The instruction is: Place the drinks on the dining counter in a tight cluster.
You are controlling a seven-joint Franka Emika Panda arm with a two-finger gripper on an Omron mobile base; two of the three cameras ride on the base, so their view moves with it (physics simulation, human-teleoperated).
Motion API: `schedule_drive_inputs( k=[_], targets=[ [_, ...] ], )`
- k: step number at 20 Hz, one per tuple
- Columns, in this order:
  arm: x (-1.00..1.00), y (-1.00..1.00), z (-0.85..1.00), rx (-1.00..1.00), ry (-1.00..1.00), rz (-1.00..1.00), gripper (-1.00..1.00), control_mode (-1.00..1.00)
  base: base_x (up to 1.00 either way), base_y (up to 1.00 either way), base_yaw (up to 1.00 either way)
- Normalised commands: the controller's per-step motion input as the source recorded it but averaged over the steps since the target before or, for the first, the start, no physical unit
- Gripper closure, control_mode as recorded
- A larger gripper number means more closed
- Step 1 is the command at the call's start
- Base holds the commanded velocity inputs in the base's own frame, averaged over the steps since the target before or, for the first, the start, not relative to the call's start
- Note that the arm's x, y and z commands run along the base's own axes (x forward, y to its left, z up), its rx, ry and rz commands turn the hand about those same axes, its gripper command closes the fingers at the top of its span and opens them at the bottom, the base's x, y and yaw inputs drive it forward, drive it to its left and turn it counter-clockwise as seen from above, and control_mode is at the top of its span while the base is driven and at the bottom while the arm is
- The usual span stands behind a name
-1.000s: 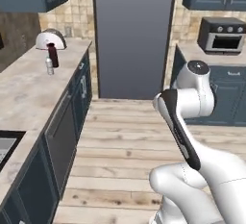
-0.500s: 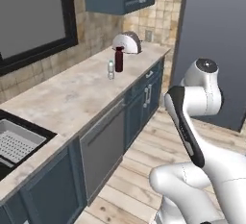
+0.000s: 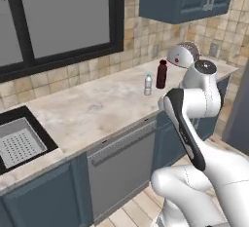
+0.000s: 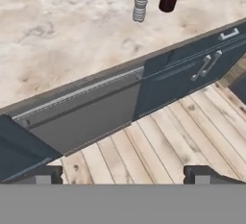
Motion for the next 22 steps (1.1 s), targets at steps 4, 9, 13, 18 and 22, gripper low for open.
schedule_drive_inputs(
  k=[4, 9, 13, 18, 22],
  targets=[
    [0.00, 0.00, 0.00, 0.00, 0.00, 0.00, -1.00, 1.00, 0.96, -1.00, 0.22],
    [0.00, 0.00, 0.00, 0.00, 0.00, 0.00, -1.00, 1.00, 0.61, -1.00, 0.07],
    [0.00, 0.00, 0.00, 0.00, 0.00, 0.00, -1.00, 1.00, 0.63, -0.89, 0.15],
    [0.00, 0.00, 0.00, 0.00, 0.00, 0.00, -1.00, 1.00, 0.74, -0.60, 0.31],
    [0.00, 0.00, 0.00, 0.00, 0.00, 0.00, -1.00, 1.00, 0.28, -0.09, 0.23]
  ],
)
